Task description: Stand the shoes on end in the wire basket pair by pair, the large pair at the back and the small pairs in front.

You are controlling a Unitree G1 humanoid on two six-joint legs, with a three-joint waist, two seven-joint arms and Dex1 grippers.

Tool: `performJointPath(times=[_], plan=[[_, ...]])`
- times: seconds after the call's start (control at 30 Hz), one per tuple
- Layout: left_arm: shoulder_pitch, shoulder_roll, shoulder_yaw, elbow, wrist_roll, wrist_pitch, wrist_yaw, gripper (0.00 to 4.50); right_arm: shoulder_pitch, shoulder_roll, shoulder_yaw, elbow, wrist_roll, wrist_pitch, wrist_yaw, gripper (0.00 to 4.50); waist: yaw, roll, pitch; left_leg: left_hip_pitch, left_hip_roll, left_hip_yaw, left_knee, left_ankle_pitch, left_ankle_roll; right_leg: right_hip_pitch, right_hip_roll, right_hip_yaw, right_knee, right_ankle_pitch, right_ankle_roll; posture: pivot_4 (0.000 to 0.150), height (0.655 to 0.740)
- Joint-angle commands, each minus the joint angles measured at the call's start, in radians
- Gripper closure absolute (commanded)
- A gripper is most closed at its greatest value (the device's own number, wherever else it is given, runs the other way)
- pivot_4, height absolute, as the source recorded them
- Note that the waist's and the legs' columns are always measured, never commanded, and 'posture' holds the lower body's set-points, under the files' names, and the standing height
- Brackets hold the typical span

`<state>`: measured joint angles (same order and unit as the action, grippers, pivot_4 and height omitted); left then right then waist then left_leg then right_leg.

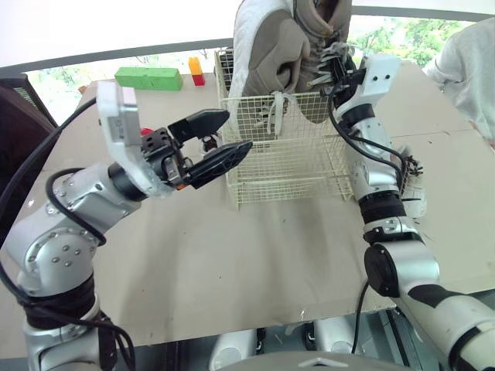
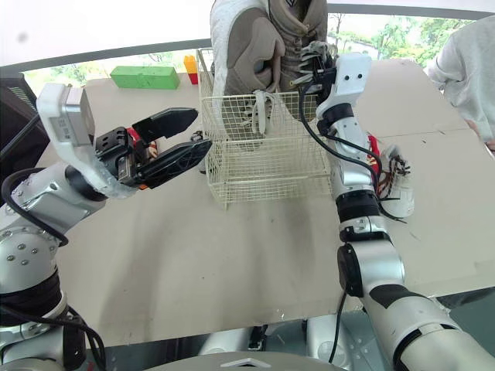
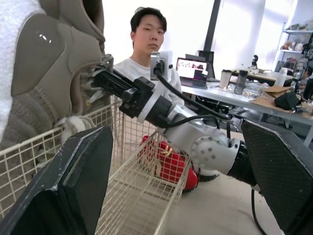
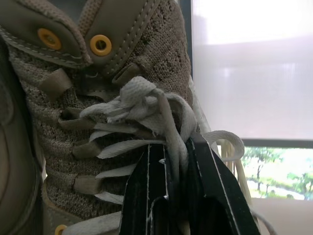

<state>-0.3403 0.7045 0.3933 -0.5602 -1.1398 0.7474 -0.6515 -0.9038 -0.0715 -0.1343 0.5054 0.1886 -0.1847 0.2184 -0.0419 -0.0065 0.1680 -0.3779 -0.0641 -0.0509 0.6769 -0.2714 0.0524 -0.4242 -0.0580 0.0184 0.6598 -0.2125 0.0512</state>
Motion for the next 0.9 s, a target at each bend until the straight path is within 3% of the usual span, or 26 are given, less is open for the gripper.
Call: performJointPath(times=[0.03,0.3,0.33,0.37,0.57,0.77,0.9], plan=[[0.036,0.013,0.047,-0.045,-0.028,-0.04,-0.019,0.0,0.058,-0.011,0.015,-0.13,0.036,0.128,0.025,4.44,0.0,0.0,0.0,0.0,0.0,0.0,0.0,0.0,0.0,0.0,0.0,0.0,0.0,0.0,0.0,0.15,0.74],[0.182,0.035,0.104,-0.075,-0.011,-0.076,-0.053,0.0,0.216,-0.05,0.059,-0.43,0.121,0.366,0.108,4.44,0.005,0.0,0.0,-0.003,0.0,-0.001,-0.008,0.0,0.0,-0.003,-0.001,-0.001,-0.008,0.0,-0.001,0.15,0.74],[0.188,0.033,0.104,-0.075,-0.01,-0.081,-0.052,0.0,0.239,-0.062,0.062,-0.474,0.131,0.397,0.112,3.76,0.007,0.0,0.0,-0.006,0.0,-0.003,-0.009,0.0,-0.001,-0.005,-0.001,-0.002,-0.009,-0.001,-0.001,0.15,0.74],[0.193,0.033,0.103,-0.075,-0.009,-0.085,-0.051,0.0,0.261,-0.079,0.067,-0.522,0.137,0.428,0.121,3.49,0.009,0.0,0.0,-0.006,0.0,-0.003,-0.009,0.001,-0.001,-0.005,0.0,-0.003,-0.01,-0.001,-0.001,0.15,0.74],[0.211,0.027,0.091,-0.057,0.003,-0.108,-0.052,0.0,0.379,-0.24,0.094,-0.791,0.212,0.655,0.219,0.61,0.008,0.0,0.0,-0.006,0.001,-0.002,-0.01,0.001,-0.001,-0.004,0.0,-0.003,-0.013,0.0,-0.003,0.15,0.74],[0.219,0.01,0.07,-0.011,0.031,-0.127,-0.044,0.0,0.443,-0.395,0.052,-0.954,0.297,0.776,0.304,0.61,0.018,0.001,0.001,-0.006,0.002,-0.003,-0.01,-0.002,0.003,-0.004,0.0,-0.004,-0.013,0.0,-0.003,0.15,0.74],[0.217,-0.01,0.048,0.044,0.142,-0.152,0.034,0.0,0.521,-0.534,0.021,-1.056,0.369,0.738,0.479,0.61,0.031,0.0,0.001,-0.008,0.003,-0.004,-0.01,-0.002,0.002,-0.004,0.001,-0.006,-0.016,0.0,-0.003,0.15,0.74]])
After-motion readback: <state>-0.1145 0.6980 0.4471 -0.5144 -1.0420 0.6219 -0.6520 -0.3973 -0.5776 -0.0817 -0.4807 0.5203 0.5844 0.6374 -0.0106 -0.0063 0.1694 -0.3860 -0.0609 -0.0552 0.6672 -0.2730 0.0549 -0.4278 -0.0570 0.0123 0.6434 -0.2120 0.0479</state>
